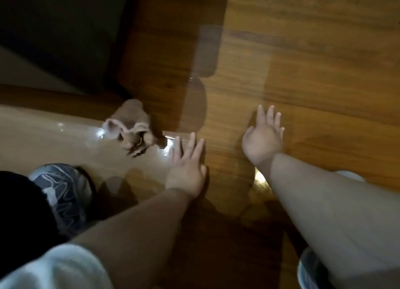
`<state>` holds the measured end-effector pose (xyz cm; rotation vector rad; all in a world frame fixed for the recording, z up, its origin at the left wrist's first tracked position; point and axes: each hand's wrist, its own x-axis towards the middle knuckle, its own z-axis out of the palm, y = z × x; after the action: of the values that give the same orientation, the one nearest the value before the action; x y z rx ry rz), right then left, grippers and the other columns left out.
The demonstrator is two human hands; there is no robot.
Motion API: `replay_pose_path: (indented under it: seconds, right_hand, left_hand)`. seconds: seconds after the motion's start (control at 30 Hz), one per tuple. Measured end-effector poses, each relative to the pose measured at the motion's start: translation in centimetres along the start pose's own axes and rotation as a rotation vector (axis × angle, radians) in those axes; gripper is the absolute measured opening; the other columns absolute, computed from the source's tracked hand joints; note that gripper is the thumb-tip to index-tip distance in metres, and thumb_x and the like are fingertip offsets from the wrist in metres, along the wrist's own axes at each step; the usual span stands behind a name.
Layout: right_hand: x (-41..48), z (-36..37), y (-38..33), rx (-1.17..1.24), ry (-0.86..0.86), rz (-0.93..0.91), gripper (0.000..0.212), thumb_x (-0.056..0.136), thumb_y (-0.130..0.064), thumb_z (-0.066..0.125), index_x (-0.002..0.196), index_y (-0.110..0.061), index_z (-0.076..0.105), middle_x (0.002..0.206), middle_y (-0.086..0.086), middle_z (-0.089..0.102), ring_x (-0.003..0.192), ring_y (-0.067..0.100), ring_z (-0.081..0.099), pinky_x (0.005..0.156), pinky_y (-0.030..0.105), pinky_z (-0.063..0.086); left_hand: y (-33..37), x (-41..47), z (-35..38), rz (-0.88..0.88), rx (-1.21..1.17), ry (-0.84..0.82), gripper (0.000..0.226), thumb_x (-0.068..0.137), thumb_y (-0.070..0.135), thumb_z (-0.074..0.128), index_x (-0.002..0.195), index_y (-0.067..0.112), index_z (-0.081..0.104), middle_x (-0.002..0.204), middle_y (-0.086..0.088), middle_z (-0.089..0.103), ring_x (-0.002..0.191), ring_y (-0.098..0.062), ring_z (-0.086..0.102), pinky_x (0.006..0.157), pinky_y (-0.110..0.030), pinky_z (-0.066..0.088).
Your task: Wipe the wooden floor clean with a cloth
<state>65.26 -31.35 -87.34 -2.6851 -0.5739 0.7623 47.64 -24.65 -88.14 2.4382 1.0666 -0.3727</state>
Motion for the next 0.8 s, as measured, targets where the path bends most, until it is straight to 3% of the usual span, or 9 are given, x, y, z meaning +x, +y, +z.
replay_pose_path:
  seconds: [0.03,0.1,0.2,0.3,0.37,0.47,0.57,0.7,0.8]
  right_hand:
    - [0.0,-0.5,0.5,-0.019,-0.018,0.014,0.06,0.099,-0.022,0.032,0.155,-0.023,0.009,0.163,-0.001,-0.004,0.149,0.019,-0.006,0.12,0.038,-0.001]
    - [0.2,-1.6,2.2,-0.044,-0.011,0.035,0.06,0.1,-0.024,0.031,0.155,-0.026,0.006,0.162,-0.003,-0.006,0.149,0.017,-0.008,0.12,0.036,-0.002]
    - [-0.2,-2.7,3.2,-0.003,-0.015,0.038,0.059,0.101,-0.025,0.032,0.154,-0.029,0.008,0.162,-0.003,-0.005,0.149,0.017,-0.007,0.119,0.035,-0.002]
    - [-0.5,-2.8,2.9,0.015,-0.034,0.042,0.059,0.101,-0.026,0.033,0.154,-0.031,0.009,0.163,-0.002,-0.004,0.149,0.018,-0.007,0.12,0.037,-0.001]
    - [-0.5,-2.8,2.5,0.043,-0.048,0.078,0.059,0.1,-0.027,0.033,0.154,-0.033,0.009,0.163,-0.002,-0.005,0.149,0.019,-0.007,0.119,0.038,-0.001]
    - [-0.1,-2.4,1.8,-0.008,-0.076,0.023,0.059,0.1,-0.028,0.033,0.153,-0.036,0.009,0.163,-0.002,-0.005,0.149,0.02,-0.008,0.119,0.04,-0.001]
    - [0.3,-1.9,1.6,-0.034,-0.12,0.047,0.059,0.099,-0.031,0.033,0.152,-0.039,0.008,0.162,-0.002,-0.007,0.149,0.023,-0.01,0.119,0.044,-0.001]
    - [1.4,-1.7,1.2,-0.013,-0.131,0.1,0.059,0.1,-0.032,0.034,0.152,-0.04,0.009,0.162,-0.002,-0.009,0.148,0.024,-0.012,0.119,0.047,-0.001]
    - [2.4,-1.8,0.9,-0.022,-0.12,0.095,0.059,0.099,-0.033,0.034,0.152,-0.039,0.01,0.162,-0.001,-0.009,0.148,0.025,-0.01,0.119,0.047,-0.001]
  left_hand:
    - [0.2,0.1,0.0,0.035,0.018,0.065,0.064,0.091,0.029,0.048,0.15,0.027,0.024,0.161,-0.001,0.009,0.146,-0.029,0.005,0.118,-0.04,0.006]
    - [-2.4,1.6,-1.9,-0.038,0.06,0.204,0.06,0.085,0.027,0.058,0.143,0.017,0.041,0.153,-0.014,0.029,0.137,-0.035,0.028,0.113,-0.046,0.024]
    - [-8.9,2.5,-6.3,-0.39,0.129,0.451,0.064,0.086,0.036,0.062,0.138,0.007,0.04,0.146,-0.024,0.032,0.133,-0.042,0.03,0.107,-0.055,0.028]
    - [-10.1,4.0,-8.9,-0.653,0.006,0.324,0.076,0.089,0.051,0.054,0.15,0.019,0.022,0.155,-0.017,0.018,0.141,-0.039,0.016,0.111,-0.057,0.02]
    - [-9.6,5.4,-9.2,-0.697,-0.147,0.183,0.075,0.091,0.049,0.054,0.152,0.025,0.017,0.152,-0.017,0.025,0.138,-0.039,0.025,0.11,-0.052,0.023]
    - [-8.2,6.6,-8.3,-0.616,-0.219,0.145,0.051,0.093,0.035,0.055,0.141,0.024,0.043,0.139,-0.012,0.045,0.125,-0.035,0.043,0.104,-0.042,0.036]
    - [-6.2,5.2,-6.4,-0.439,0.234,0.18,0.039,0.093,0.037,0.05,0.123,0.014,0.06,0.125,-0.02,0.052,0.119,-0.037,0.039,0.104,-0.043,0.032]
    - [-3.6,4.0,-4.0,0.078,0.18,0.076,0.04,0.091,0.046,0.039,0.112,0.019,0.06,0.135,-0.019,0.046,0.109,-0.034,0.043,0.095,-0.04,0.033]
    - [-3.1,4.9,-3.1,0.205,0.113,0.074,0.043,0.097,0.044,0.041,0.129,0.018,0.052,0.148,-0.011,0.039,0.124,-0.032,0.041,0.105,-0.042,0.031]
